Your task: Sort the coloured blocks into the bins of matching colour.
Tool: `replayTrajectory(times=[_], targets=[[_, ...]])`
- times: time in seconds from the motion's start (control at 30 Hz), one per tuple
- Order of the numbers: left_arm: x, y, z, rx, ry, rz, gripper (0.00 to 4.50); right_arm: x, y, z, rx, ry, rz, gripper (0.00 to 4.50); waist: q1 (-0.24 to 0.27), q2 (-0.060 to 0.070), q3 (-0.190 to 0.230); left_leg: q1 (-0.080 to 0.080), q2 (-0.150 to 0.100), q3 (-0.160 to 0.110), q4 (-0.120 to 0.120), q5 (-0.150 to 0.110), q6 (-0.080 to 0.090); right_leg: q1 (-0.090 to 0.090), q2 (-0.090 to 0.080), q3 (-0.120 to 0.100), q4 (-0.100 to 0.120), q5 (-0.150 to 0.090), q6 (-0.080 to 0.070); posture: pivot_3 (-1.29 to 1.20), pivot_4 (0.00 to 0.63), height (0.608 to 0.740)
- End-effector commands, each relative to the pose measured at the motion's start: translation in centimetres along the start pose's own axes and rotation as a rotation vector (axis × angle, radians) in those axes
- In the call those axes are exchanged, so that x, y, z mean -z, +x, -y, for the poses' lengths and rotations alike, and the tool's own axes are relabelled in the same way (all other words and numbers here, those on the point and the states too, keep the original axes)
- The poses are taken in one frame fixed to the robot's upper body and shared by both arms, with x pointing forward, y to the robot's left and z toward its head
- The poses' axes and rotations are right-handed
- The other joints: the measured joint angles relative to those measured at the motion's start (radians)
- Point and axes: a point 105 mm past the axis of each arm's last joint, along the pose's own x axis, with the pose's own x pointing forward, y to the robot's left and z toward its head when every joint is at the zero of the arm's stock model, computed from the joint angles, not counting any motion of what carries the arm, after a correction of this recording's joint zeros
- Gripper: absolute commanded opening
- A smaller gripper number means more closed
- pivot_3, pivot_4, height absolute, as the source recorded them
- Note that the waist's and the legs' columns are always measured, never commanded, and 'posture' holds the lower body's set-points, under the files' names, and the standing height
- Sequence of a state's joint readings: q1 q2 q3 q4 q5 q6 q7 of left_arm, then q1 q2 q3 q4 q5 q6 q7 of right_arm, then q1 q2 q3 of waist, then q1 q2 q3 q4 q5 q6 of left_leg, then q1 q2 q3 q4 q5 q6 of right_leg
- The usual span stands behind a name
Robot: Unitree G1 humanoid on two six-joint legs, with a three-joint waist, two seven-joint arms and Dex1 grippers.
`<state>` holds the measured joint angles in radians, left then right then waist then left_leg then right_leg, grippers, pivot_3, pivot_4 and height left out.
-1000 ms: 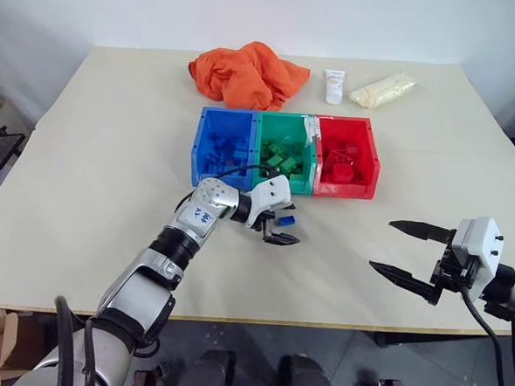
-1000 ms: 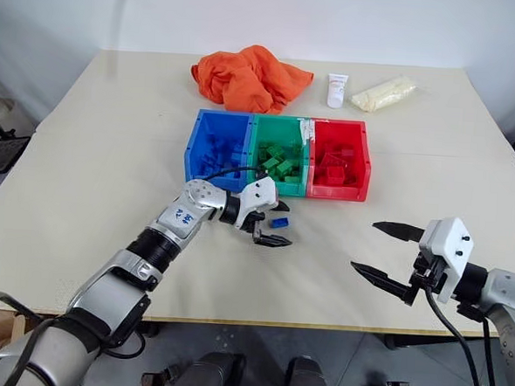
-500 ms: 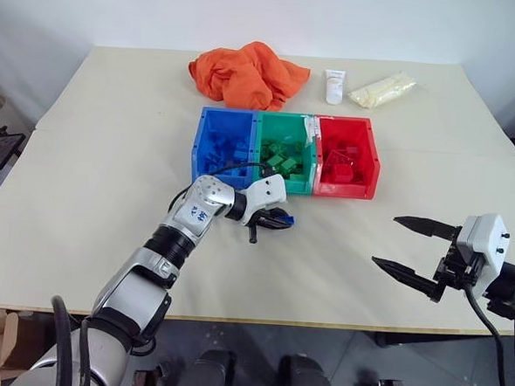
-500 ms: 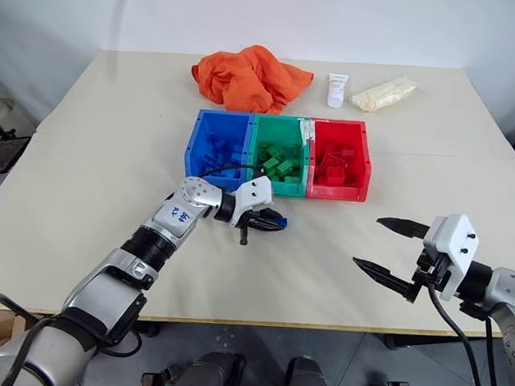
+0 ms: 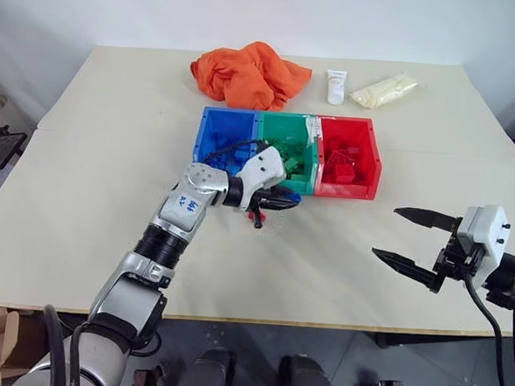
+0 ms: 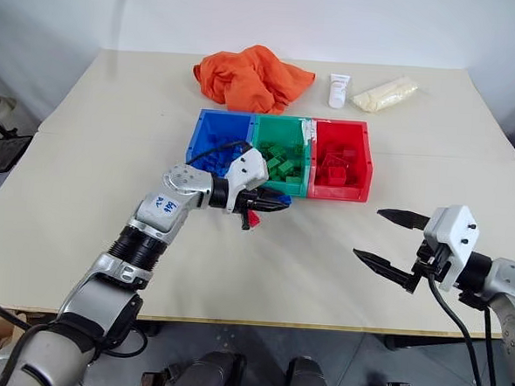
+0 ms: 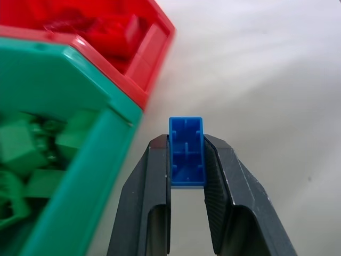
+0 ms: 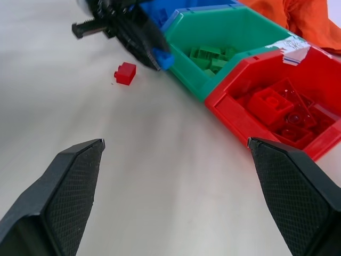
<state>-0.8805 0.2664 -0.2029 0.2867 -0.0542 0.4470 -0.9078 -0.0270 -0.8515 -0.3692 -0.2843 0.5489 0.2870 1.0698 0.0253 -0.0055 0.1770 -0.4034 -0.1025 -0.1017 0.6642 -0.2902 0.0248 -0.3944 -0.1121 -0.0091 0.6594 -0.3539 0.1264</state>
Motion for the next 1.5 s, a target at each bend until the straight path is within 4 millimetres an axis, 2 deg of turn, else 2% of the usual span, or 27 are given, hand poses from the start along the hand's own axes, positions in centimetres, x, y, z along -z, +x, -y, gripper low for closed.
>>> replayTrajectory(times=[0.03, 0.23, 0.33, 0.43, 0.47, 0.6, 0.77, 0.83, 1.03, 1.13, 1.23, 1.33, 1.5], targets=[[-2.0, -2.7, -3.1, -0.177, -0.020, 0.009, 0.48, -0.7, 0.0, 0.5, -0.004, -0.045, 0.005, 4.50, 0.000, 0.000, 0.000, 0.000, 0.000, 0.000, 0.000, 0.000, 0.000, 0.000, 0.000, 0.000, 0.000, 0.000, 0.000, 0.00, 0.150, 0.740], [-1.2, -6.2, -7.5, -0.421, -0.044, -0.073, 0.48, -0.9, 0.4, 1.0, -0.013, -0.053, 0.016, 4.50, -0.001, 0.000, 0.000, 0.000, 0.000, 0.000, 0.000, 0.000, 0.000, -0.001, 0.001, 0.000, 0.000, 0.000, 0.000, 0.00, 0.150, 0.740], [-1.2, -6.9, -8.9, -0.489, -0.056, -0.084, 0.48, -0.9, 0.6, 1.2, -0.015, -0.056, 0.018, 4.50, 0.003, 0.000, 0.000, 0.000, 0.000, 0.000, 0.000, 0.000, 0.000, -0.001, 0.000, 0.000, 0.000, 0.000, 0.000, 0.00, 0.150, 0.740], [-0.3, -6.8, -9.7, -0.496, -0.112, -0.108, 0.48, -1.0, 0.8, 1.3, -0.019, -0.062, 0.023, 4.50, 0.004, 0.000, 0.000, 0.000, -0.002, -0.002, 0.001, 0.000, 0.000, -0.001, 0.000, -0.001, 0.001, 0.000, 0.000, 0.00, 0.150, 0.740], [-0.2, -6.7, -9.7, -0.482, -0.132, -0.106, 1.20, -1.0, 0.9, 1.3, -0.020, -0.063, 0.024, 4.50, 0.003, 0.000, 0.000, 0.000, -0.003, -0.002, 0.001, 0.000, 0.000, -0.001, 0.000, -0.001, 0.001, 0.000, 0.000, 0.00, 0.150, 0.740], [-0.4, -6.4, -10.2, -0.480, -0.199, -0.088, 2.44, -1.1, 1.0, 1.4, -0.021, -0.067, 0.027, 4.50, 0.000, -0.001, 0.000, 0.000, -0.003, -0.002, 0.000, 0.000, 0.001, -0.001, 0.000, -0.002, 0.002, 0.000, 0.000, 0.00, 0.150, 0.740], [-0.9, -6.9, -10.8, -0.509, -0.126, -0.107, 3.95, -1.2, 0.9, 1.6, -0.019, -0.074, 0.024, 4.50, -0.001, -0.002, 0.001, -0.001, -0.003, -0.001, 0.000, 0.000, 0.001, -0.002, -0.001, -0.003, 0.002, 0.000, 0.001, 0.00, 0.150, 0.740], [-1.4, -7.7, -10.4, -0.496, -0.040, -0.100, 4.48, -1.2, 0.9, 1.7, -0.021, -0.076, 0.022, 4.50, -0.003, -0.002, 0.001, -0.001, -0.003, -0.001, 0.000, 0.000, 0.001, -0.002, -0.001, -0.003, 0.002, 0.000, 0.001, 0.00, 0.150, 0.740], [-2.8, -10.2, -7.1, -0.330, 0.066, 0.079, 4.48, -1.3, 1.2, 2.2, -0.040, -0.080, 0.018, 4.50, -0.010, -0.001, 0.001, -0.001, -0.002, -0.001, -0.001, 0.000, 0.000, -0.004, -0.001, -0.002, 0.002, 0.000, 0.001, 0.00, 0.150, 0.740], [-1.3, -12.4, -6.0, -0.303, 0.055, 0.063, 4.48, -1.3, 1.4, 2.5, -0.058, -0.081, 0.016, 4.50, -0.013, -0.001, 0.001, -0.001, -0.001, -0.001, 0.000, 0.000, 0.000, -0.004, -0.001, 0.000, 0.002, 0.000, 0.001, 0.00, 0.150, 0.740], [0.5, -14.4, -3.4, -0.195, 0.055, 0.057, 4.48, -1.3, 1.7, 2.7, -0.075, -0.081, 0.016, 4.50, -0.022, -0.001, 0.001, -0.001, -0.001, -0.001, -0.001, 0.000, 0.000, -0.004, -0.001, 0.003, 0.002, 0.000, 0.000, 0.00, 0.150, 0.740], [2.8, -16.4, -2.0, -0.177, 0.130, -0.006, 4.48, -1.3, 1.8, 2.9, -0.092, -0.078, 0.022, 4.50, -0.026, -0.001, 0.001, 0.000, -0.001, -0.002, -0.001, 0.000, 0.000, -0.003, -0.001, 0.003, 0.001, 0.000, 0.000, 0.00, 0.150, 0.740], [5.4, -20.2, 0.5, -0.082, 0.080, -0.053, 4.48, -1.3, 1.2, 3.1, -0.119, -0.075, 0.012, 4.50, -0.023, -0.001, 0.001, -0.001, -0.001, -0.002, -0.001, 0.000, 0.000, -0.003, -0.002, 0.003, -0.001, 0.000, 0.000, 0.00, 0.150, 0.740]])
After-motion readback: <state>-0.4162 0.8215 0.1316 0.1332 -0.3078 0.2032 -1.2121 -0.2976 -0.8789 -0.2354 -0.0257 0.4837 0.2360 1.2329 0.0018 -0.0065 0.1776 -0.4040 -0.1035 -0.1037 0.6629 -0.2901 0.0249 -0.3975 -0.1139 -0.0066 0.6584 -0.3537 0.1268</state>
